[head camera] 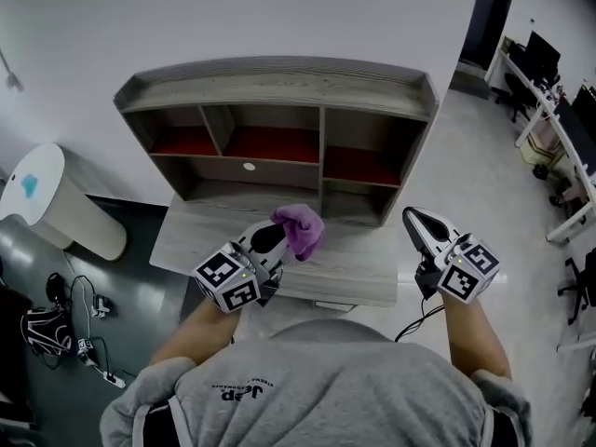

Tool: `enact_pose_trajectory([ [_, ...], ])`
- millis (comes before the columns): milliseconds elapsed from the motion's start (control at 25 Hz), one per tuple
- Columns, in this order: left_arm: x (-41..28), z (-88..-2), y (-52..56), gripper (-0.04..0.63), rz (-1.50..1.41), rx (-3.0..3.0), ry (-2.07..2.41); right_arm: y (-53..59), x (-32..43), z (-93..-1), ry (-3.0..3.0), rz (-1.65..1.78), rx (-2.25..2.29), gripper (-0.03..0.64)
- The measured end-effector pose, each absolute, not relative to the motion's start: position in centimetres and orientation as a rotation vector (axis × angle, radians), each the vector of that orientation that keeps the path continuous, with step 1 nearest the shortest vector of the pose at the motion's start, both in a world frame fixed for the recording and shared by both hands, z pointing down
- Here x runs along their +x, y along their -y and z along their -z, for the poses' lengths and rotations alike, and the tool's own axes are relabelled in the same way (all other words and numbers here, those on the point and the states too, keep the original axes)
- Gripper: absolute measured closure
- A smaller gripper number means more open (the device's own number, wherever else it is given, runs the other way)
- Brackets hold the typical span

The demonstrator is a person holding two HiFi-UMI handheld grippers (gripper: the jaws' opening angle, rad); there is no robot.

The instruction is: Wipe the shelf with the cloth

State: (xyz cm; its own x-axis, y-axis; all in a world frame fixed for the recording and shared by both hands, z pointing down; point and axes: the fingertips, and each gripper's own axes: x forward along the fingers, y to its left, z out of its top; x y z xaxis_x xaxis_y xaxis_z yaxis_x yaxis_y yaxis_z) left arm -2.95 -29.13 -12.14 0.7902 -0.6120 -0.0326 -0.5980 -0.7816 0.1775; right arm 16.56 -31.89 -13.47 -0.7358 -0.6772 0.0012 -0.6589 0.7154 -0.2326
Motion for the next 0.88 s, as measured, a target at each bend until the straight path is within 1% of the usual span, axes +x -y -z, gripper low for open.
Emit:
enact_pose_trajectory([
  [440, -0.7, 12.6, 27.7, 0.524, 0.151, 2.834, 0.968, 30.3, 19.9, 13.2, -2.856, 0.331, -1.218, 0.601],
  [600, 0.3, 12.6, 28.1, 0.525, 0.173, 2.806, 0.981, 30.2, 21.2, 12.9, -2.851, 0.35, -1.211, 0.601],
  [880, 1.6, 12.5, 27.8, 0.523, 0.166, 2.795, 0.987, 30.2, 21.2, 12.8, -2.879, 0.35, -1.156, 0.601],
])
